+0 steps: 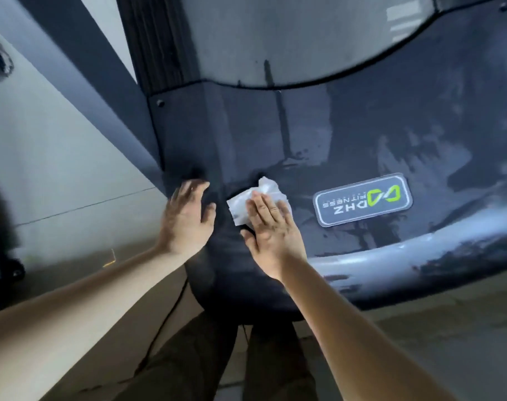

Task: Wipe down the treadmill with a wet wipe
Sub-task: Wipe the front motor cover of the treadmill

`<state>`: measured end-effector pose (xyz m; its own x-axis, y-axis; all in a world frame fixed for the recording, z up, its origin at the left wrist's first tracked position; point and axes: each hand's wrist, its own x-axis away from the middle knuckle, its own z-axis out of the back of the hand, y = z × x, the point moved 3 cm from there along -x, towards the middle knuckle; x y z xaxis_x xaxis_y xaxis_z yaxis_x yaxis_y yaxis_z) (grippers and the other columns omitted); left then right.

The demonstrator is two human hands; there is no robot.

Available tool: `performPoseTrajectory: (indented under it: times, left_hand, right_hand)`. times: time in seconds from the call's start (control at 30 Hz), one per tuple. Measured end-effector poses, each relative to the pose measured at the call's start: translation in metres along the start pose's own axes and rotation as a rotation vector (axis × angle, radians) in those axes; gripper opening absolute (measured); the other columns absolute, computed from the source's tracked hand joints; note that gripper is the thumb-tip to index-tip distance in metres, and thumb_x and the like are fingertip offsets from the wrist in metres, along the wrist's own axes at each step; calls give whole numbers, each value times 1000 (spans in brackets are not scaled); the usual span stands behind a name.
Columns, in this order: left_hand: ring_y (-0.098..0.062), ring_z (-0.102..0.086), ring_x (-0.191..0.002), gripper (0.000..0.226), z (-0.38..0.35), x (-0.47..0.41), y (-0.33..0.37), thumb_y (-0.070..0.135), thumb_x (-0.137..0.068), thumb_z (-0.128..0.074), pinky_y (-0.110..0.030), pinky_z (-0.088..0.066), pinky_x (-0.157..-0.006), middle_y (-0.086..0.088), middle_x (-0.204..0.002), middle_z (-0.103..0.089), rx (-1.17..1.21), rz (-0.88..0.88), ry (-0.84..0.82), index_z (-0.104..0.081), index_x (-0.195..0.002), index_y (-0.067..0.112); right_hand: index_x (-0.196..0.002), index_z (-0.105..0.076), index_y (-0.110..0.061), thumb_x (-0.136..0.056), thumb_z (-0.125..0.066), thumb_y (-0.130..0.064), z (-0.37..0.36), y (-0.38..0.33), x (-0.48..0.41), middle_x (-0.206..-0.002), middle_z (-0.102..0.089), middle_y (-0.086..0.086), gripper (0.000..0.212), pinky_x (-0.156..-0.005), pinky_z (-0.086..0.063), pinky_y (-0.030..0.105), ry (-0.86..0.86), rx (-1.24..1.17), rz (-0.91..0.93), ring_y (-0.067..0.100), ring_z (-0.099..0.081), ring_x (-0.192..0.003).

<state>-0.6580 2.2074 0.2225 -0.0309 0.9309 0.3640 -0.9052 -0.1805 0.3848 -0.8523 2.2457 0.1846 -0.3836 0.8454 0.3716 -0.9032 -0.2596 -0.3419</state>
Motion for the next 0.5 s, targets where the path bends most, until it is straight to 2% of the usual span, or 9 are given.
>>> performPoseTrajectory:
  times: [0.1, 0.17, 0.23, 0.3, 0.4, 0.5]
  left_hand:
    - [-27, -52, -132, 49, -19, -4, 50, 26, -96, -43, -44, -43, -113, -6, -143, -55, -23, -381, -66, -58, -139, 8]
    - [-24, -49, -137, 49, -42, 0, 82, 20, -99, -40, -37, -38, -118, -6, -149, -53, -11, -539, -113, -56, -143, 7]
    - [-27, -42, -147, 50, -69, 4, 103, 19, -103, -39, -39, -34, -122, -14, -158, -45, -40, -644, -136, -50, -148, 0]
    - [-30, -26, -155, 59, -93, 10, 119, 30, -108, -36, -46, -30, -123, -22, -165, -28, -157, -675, -188, -37, -153, -8]
    - [-28, 1, -159, 83, -112, 18, 132, 56, -107, -22, -45, -16, -128, -21, -170, 1, -376, -603, -239, -9, -160, -7]
    - [-27, 7, -159, 95, -119, 14, 151, 70, -102, -12, -44, -9, -130, -20, -170, 7, -477, -583, -239, -2, -161, -5]
  right_hand:
    - [-156, -35, -3, -103, -31, -36, 5, 33, 22, -167, -24, 14, 63, -124, -20, 53, 41, -80, -21, 30, -22, -155]
    - [-152, -41, 0, -99, -36, -22, 11, 39, 35, -164, -32, 16, 58, -124, -26, 51, 102, -172, 38, 31, -26, -154]
    - [-145, -50, 2, -94, -41, -8, 18, 49, 49, -157, -43, 18, 53, -122, -31, 48, 204, -261, -11, 33, -37, -148]
    - [-140, -56, 1, -91, -43, -2, 22, 74, 74, -152, -49, 16, 51, -117, -36, 48, 305, -293, -180, 35, -46, -141]
    - [-134, -58, 2, -89, -43, -2, 24, 114, 113, -148, -51, 18, 48, -114, -39, 51, 412, -266, -417, 36, -50, -136]
    - [-139, -55, 5, -92, -44, -4, 20, 129, 125, -153, -48, 18, 49, -119, -34, 50, 417, -236, -497, 33, -43, -143]
